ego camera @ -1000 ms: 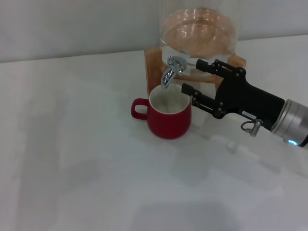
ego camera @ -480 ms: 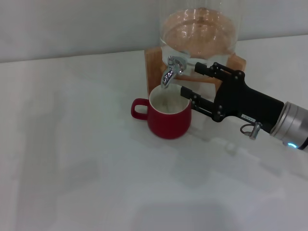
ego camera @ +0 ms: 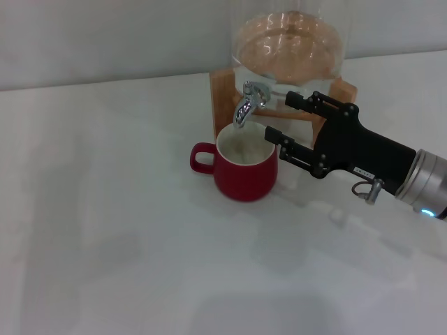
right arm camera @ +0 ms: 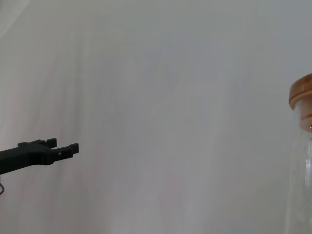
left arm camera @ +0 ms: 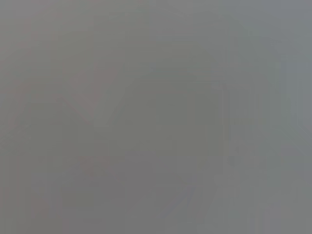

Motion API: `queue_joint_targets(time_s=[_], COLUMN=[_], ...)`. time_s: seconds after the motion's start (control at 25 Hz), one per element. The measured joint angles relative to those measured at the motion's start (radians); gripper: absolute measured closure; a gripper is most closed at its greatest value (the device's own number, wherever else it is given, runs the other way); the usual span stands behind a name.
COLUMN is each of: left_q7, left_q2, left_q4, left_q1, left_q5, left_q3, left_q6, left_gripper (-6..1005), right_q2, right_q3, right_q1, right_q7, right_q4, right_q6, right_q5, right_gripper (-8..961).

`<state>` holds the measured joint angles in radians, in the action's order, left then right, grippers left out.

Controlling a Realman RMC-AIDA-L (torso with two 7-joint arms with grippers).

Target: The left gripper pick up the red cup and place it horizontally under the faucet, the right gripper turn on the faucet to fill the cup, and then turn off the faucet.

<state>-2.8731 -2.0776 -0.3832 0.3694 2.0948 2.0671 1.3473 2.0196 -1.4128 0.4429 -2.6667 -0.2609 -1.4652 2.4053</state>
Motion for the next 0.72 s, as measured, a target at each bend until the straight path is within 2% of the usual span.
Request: queue_joint_targets(time_s=[0.72], left_q7=[0.0], left_q2=[0.002], left_q4=[0.019], left_q1=[0.02], left_q5=[0.0], left_q3=[-0.001], left_q6=[-0.007], left_gripper=[138], right_q2=[0.0], right_q3=[-0.003], right_q1=[0.002], right_q7=[0.005], right_q4=[0.0], right_q6=[-0.003], right_q5=[-0.002], right_gripper=[315])
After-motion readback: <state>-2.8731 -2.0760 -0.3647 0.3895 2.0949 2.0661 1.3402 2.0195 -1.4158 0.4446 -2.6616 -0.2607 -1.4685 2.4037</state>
